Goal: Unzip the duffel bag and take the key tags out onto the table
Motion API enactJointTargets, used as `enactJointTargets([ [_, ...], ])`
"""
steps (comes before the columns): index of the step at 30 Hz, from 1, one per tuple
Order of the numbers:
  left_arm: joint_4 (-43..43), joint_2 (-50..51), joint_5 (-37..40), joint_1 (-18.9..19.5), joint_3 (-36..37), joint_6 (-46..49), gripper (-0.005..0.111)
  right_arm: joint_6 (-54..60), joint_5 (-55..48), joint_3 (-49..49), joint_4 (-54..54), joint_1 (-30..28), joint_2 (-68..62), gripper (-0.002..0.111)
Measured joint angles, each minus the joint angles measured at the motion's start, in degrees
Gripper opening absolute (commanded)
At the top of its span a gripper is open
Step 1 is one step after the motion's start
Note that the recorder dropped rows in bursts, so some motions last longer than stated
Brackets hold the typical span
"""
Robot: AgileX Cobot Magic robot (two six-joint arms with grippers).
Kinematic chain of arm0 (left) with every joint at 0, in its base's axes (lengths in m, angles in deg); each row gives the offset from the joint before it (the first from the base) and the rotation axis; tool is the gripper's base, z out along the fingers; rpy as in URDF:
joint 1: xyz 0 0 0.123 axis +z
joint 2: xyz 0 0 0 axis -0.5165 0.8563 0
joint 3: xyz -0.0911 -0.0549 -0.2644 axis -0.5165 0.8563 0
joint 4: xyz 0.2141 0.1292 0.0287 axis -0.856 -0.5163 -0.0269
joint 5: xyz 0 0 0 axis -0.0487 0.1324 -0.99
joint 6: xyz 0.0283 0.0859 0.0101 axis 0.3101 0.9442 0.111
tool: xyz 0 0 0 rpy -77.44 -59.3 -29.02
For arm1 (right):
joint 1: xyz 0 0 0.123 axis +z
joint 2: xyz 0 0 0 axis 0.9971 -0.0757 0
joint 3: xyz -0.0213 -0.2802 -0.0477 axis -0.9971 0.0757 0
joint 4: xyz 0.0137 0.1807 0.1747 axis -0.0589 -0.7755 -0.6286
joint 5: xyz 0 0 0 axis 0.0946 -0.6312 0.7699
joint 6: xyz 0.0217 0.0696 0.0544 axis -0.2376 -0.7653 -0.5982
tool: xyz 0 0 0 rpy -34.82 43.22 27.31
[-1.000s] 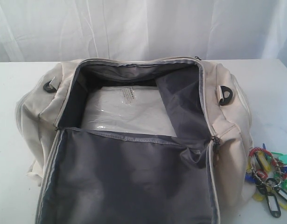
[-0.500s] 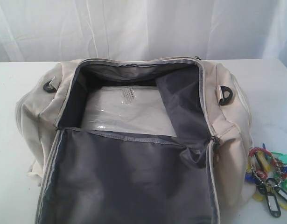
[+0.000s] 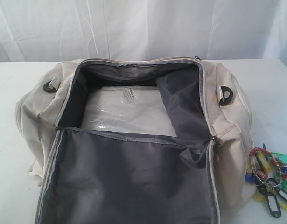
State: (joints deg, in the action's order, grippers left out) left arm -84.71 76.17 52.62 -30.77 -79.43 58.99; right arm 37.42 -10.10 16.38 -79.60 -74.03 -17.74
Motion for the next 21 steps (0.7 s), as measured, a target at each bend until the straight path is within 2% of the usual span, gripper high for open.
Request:
enactJointTargets([
  [21, 0.0, 0.0, 0.0, 0.1, 0.0, 0.0, 0.000, 0.0, 0.0, 0.0, 0.0, 1.5, 0.0, 0.000],
])
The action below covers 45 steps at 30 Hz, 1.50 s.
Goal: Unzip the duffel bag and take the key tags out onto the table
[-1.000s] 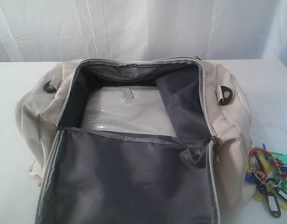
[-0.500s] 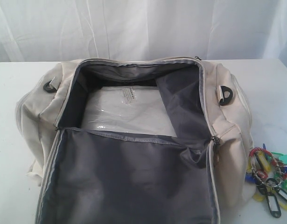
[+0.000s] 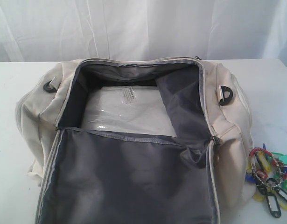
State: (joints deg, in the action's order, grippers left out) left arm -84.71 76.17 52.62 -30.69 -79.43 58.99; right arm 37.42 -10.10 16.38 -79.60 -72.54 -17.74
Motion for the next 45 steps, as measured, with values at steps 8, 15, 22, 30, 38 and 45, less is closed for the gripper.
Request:
enactJointTargets([
  [8, 0.0, 0.0, -0.1, 2.1, 0.0, 0.0, 0.000, 0.0, 0.0, 0.0, 0.0, 0.5, 0.0, 0.000],
  [15, 0.0, 0.0, -0.1, 2.1, 0.0, 0.0, 0.000, 0.0, 0.0, 0.0, 0.0, 0.9, 0.0, 0.000],
  [22, 0.0, 0.0, -0.1, 2.0, 0.0, 0.0, 0.000, 0.0, 0.0, 0.0, 0.0, 0.6, 0.0, 0.000],
  [30, 0.0, 0.0, -0.1, 0.9, 0.0, 0.0, 0.000, 0.0, 0.0, 0.0, 0.0, -0.2, 0.0, 0.000],
  [38, 0.0, 0.0, -0.1, 0.9, 0.0, 0.0, 0.000, 0.0, 0.0, 0.0, 0.0, -0.2, 0.0, 0.000],
  [45, 0.0, 0.0, -0.1, 0.9, 0.0, 0.0, 0.000, -0.1, 0.0, 0.0, 0.0, -0.2, 0.0, 0.000],
])
